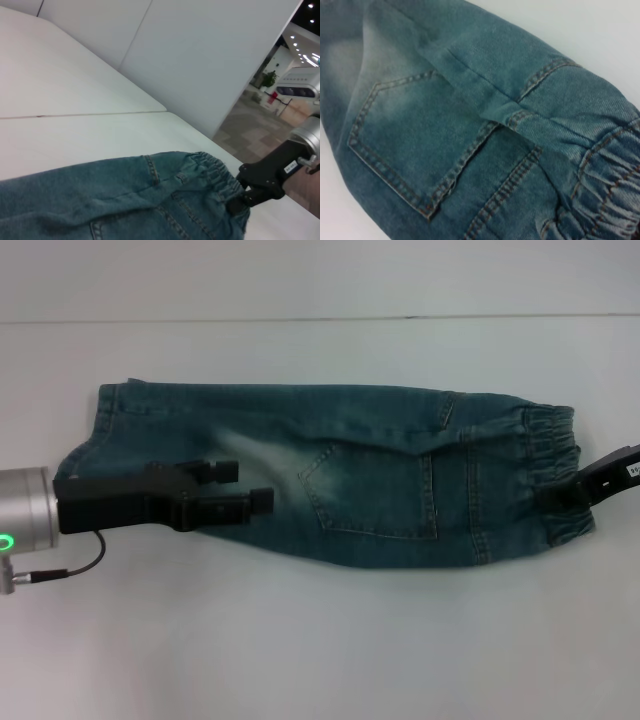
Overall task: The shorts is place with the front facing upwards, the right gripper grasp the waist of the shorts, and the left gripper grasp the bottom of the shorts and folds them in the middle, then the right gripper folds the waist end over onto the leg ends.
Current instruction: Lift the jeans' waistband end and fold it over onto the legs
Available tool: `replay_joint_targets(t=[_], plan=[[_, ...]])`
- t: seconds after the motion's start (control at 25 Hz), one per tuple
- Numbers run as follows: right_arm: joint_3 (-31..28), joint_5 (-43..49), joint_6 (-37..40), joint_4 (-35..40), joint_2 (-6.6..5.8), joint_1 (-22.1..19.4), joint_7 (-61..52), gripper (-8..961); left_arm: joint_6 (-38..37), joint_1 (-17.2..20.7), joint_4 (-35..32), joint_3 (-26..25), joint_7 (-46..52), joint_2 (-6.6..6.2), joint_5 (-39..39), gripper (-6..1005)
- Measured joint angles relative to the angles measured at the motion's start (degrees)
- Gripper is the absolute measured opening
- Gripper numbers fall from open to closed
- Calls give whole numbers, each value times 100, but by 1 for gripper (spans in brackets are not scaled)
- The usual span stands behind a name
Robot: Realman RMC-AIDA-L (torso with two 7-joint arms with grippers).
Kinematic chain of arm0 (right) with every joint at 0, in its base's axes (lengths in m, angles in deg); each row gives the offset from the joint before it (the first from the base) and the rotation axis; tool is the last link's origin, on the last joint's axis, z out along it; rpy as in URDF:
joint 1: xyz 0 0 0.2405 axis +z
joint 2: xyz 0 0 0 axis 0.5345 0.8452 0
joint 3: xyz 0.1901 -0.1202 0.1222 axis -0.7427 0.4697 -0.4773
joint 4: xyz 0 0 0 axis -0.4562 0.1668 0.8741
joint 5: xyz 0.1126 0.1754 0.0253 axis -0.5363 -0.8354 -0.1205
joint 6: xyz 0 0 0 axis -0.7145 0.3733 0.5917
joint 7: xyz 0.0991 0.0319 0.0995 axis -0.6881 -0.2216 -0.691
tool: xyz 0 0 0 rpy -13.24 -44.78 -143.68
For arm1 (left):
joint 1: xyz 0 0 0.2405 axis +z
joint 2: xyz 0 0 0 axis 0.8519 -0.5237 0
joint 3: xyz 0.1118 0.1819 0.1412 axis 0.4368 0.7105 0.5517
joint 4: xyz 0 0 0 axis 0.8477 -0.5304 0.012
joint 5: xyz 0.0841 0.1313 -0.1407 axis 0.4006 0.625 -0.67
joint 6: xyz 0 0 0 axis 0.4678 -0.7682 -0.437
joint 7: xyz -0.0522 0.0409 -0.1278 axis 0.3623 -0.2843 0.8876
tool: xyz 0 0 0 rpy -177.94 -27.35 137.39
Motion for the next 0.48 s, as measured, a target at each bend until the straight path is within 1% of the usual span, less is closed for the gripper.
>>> replay_joint_targets(t=[0.2,0.36,0.48], plan=[[-64,-212,224,9,-65,0,40,110,277,-47,-19,-10,-37,97,-106,901],[-227,-641,718,103,-210,-18,160,109,520,-130,41,15,-287,207,-303,894],[-353,-945,1060,271,-328,-25,170,108,826,-267,306,48,-607,235,-558,876]])
